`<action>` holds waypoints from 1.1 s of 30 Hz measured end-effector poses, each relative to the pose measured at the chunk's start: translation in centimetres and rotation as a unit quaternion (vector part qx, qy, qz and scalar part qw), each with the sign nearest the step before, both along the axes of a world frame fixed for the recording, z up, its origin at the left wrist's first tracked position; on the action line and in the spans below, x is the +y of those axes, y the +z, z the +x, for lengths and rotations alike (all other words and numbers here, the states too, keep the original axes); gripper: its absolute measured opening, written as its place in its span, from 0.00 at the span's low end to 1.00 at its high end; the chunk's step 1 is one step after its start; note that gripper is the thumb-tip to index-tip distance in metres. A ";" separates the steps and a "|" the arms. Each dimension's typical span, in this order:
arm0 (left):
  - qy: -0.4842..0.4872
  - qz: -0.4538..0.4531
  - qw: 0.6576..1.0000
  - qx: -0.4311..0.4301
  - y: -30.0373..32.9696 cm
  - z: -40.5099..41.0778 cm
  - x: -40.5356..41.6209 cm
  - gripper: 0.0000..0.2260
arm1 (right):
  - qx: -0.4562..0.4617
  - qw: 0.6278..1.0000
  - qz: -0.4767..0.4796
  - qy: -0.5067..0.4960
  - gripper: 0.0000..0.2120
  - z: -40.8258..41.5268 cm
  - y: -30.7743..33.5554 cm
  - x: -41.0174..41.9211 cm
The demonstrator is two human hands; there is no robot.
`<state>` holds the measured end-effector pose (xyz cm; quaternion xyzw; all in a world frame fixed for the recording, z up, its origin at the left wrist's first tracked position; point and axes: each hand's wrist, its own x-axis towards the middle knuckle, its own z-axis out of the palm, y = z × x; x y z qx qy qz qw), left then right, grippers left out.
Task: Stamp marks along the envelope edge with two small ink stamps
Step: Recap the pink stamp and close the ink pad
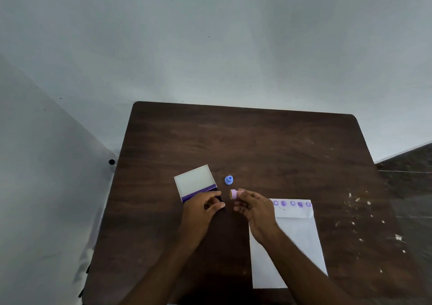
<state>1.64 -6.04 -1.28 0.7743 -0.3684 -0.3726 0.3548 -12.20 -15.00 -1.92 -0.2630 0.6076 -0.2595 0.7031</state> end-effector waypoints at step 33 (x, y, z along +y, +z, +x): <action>0.091 0.040 0.995 0.002 -3.1 0.8 -3.6 0.08 | 0.343 0.820 -0.338 0.309 0.15 0.6 -3.6 -4.9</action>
